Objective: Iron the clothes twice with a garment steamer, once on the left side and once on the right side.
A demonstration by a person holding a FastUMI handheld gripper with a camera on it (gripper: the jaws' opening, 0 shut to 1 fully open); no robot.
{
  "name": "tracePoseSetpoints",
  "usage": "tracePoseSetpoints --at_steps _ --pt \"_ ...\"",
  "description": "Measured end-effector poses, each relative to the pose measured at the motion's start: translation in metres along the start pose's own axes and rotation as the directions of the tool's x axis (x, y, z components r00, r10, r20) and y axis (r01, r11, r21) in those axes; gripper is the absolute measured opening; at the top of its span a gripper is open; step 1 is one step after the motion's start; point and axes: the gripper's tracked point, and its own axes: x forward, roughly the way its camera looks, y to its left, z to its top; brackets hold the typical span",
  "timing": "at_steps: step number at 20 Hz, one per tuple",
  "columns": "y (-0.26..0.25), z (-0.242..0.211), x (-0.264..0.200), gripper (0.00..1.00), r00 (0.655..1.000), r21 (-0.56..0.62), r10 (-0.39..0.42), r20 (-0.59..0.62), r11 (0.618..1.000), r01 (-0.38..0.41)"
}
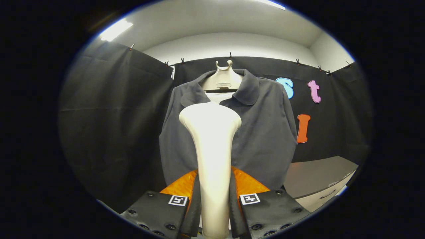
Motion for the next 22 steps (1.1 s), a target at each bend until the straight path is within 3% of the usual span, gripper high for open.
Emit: tracePoseSetpoints --at_steps 11,22 --pt "0.043 0.006 0.065 0.44 1.000 -0.083 0.020 -0.009 0.996 -0.020" --pt "0.055 -0.045 0.061 0.44 0.994 -0.102 0.044 -0.100 0.993 -0.054"
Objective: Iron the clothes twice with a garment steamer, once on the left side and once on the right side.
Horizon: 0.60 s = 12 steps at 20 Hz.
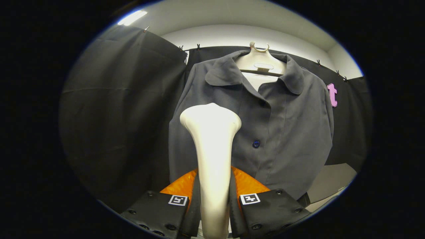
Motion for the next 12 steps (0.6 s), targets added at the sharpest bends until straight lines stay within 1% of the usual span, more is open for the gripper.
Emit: tracePoseSetpoints --at_steps 5,8,12 --pt "0.005 -0.035 0.000 0.44 0.998 -0.011 0.005 -0.056 1.000 -0.006" --pt "0.013 -0.057 -0.003 0.44 0.997 -0.030 0.021 -0.077 0.999 -0.023" --pt "0.019 -0.094 -0.008 0.44 0.991 -0.037 0.032 -0.130 0.999 -0.038"
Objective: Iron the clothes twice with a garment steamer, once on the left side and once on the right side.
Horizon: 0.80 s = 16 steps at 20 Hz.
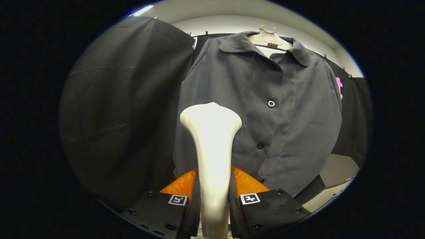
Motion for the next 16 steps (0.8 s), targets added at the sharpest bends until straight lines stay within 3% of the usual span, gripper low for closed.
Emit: tracePoseSetpoints --at_steps 16 --pt "0.031 -0.111 0.004 0.44 0.983 -0.043 0.023 -0.181 0.999 -0.032"
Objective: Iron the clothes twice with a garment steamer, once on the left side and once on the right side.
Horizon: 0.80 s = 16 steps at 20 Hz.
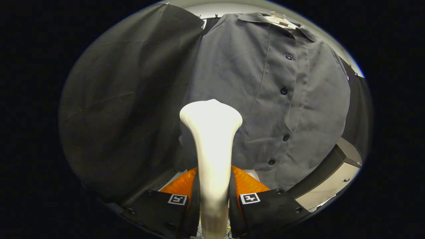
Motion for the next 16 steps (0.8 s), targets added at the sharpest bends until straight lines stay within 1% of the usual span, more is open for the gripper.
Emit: tracePoseSetpoints --at_steps 3,7,9,12,16 --pt "0.004 -0.012 0.005 0.44 1.000 -0.001 0.000 -0.029 1.000 0.000" --pt "0.004 -0.009 0.002 0.44 1.000 0.000 -0.001 -0.017 1.000 0.001" --pt "0.000 0.001 -0.005 0.44 1.000 -0.003 -0.017 0.017 1.000 0.017" --pt "-0.005 0.019 -0.021 0.44 0.998 0.007 -0.007 0.055 1.000 0.006" --pt "-0.024 0.057 -0.060 0.44 0.986 0.018 -0.015 0.165 1.000 0.012"
